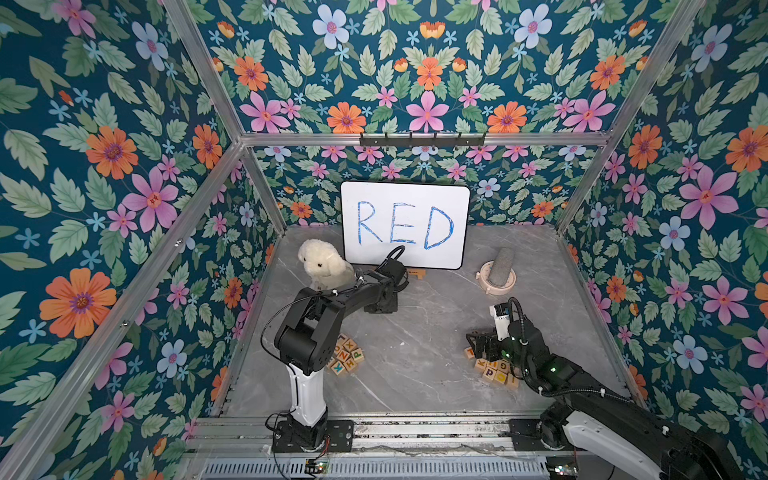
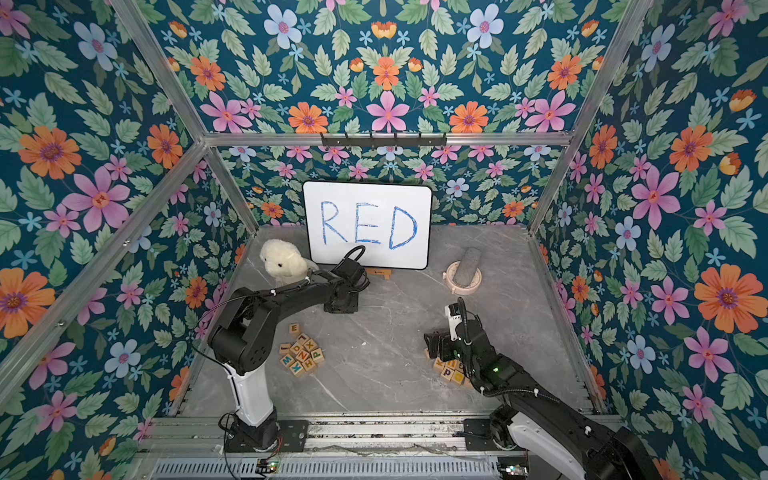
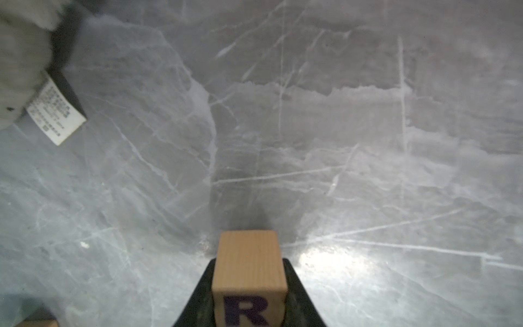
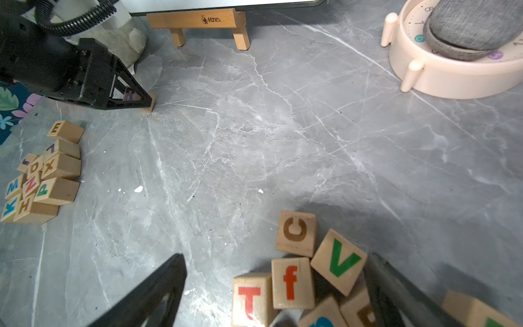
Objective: Assemble the uppercase word "red" with letter blocks
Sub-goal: Place the letter block at the center of the board.
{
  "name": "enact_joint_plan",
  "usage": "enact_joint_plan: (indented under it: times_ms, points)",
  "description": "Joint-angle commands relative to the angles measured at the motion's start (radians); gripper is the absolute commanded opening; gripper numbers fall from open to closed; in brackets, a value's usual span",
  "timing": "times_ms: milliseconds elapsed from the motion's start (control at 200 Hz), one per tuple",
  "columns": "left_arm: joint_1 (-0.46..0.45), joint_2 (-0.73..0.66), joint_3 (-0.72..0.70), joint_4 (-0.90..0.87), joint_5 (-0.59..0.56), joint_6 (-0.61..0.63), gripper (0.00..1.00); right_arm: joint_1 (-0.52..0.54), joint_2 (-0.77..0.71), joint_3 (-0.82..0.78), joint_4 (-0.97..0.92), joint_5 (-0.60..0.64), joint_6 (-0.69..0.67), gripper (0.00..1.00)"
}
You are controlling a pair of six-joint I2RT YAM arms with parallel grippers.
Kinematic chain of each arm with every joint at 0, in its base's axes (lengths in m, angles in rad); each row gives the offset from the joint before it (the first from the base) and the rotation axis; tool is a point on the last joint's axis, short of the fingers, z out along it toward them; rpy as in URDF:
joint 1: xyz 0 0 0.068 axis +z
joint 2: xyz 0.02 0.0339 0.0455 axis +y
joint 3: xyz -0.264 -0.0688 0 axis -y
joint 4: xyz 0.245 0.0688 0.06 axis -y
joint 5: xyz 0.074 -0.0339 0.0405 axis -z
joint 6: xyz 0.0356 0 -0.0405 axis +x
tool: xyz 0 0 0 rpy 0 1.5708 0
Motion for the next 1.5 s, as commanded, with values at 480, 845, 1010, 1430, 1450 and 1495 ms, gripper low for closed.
enact_joint_plan:
  times_ms: [480, 845, 1010, 1430, 1450, 1495]
  points:
    - [0.002, 0.004, 0.003, -0.038, -0.004, 0.016, 0.49, 0.001, 0.007, 0.010, 0.017, 0.008, -0.012, 0.99]
    - [0.002, -0.090, 0.031, -0.107, 0.020, 0.018, 0.49, 0.001, 0.023, 0.018, 0.017, 0.000, -0.015, 0.99]
    - [0.002, -0.209, 0.017, -0.145, 0.014, 0.017, 0.58, 0.001, 0.018, 0.016, 0.013, 0.014, -0.013, 0.99]
    - [0.032, -0.590, -0.152, -0.125, -0.161, 0.005, 0.99, 0.001, 0.018, 0.055, -0.045, 0.077, 0.033, 0.99]
    - [0.038, -0.607, -0.166, -0.120, -0.168, -0.009, 0.99, 0.001, 0.018, 0.063, -0.057, 0.080, 0.038, 0.99]
    - [0.059, -0.647, -0.199, -0.106, -0.166, -0.029, 0.99, 0.001, 0.020, 0.084, -0.084, 0.080, 0.048, 0.99]
